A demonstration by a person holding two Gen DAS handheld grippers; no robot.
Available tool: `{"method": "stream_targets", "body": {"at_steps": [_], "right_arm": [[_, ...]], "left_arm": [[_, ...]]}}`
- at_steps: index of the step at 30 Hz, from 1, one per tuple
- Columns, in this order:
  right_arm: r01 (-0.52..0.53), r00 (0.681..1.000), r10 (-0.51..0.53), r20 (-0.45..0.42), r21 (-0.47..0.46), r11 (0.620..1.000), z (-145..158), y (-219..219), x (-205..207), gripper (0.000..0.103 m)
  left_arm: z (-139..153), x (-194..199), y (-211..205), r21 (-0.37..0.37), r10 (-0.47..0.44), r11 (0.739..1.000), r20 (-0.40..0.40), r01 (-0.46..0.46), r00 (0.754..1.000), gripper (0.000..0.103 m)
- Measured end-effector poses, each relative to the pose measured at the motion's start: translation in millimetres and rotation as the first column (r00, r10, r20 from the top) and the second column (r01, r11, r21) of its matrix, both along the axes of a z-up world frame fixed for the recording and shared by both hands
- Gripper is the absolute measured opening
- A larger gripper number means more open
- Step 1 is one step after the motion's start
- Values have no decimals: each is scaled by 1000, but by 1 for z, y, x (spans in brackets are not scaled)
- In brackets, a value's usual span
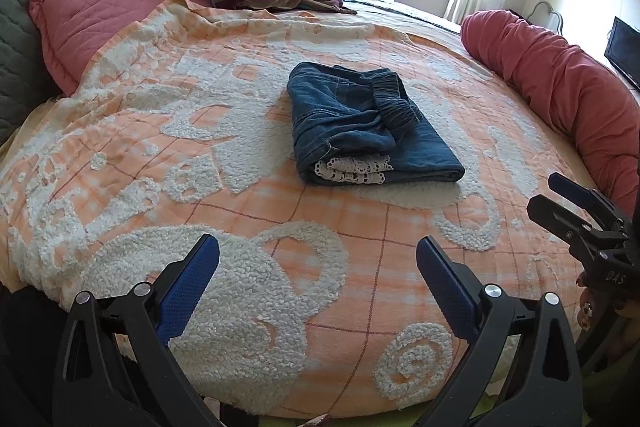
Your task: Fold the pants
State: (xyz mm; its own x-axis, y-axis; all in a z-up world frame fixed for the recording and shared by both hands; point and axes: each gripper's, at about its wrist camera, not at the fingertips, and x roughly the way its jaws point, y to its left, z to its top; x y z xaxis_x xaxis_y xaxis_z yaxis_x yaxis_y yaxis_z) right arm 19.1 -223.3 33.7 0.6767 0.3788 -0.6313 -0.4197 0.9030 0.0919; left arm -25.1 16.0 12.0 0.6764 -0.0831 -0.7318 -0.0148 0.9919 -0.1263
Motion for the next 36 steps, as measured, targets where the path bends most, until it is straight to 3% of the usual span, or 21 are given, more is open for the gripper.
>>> {"method": "stream_targets", "body": {"at_steps": [36], "right_arm": [[-9,1000,9,-9,-4,1000,-2,-3,3,94]], "left_arm": [[1,0,1,6,22,1000,-1,-22,1000,98]]}}
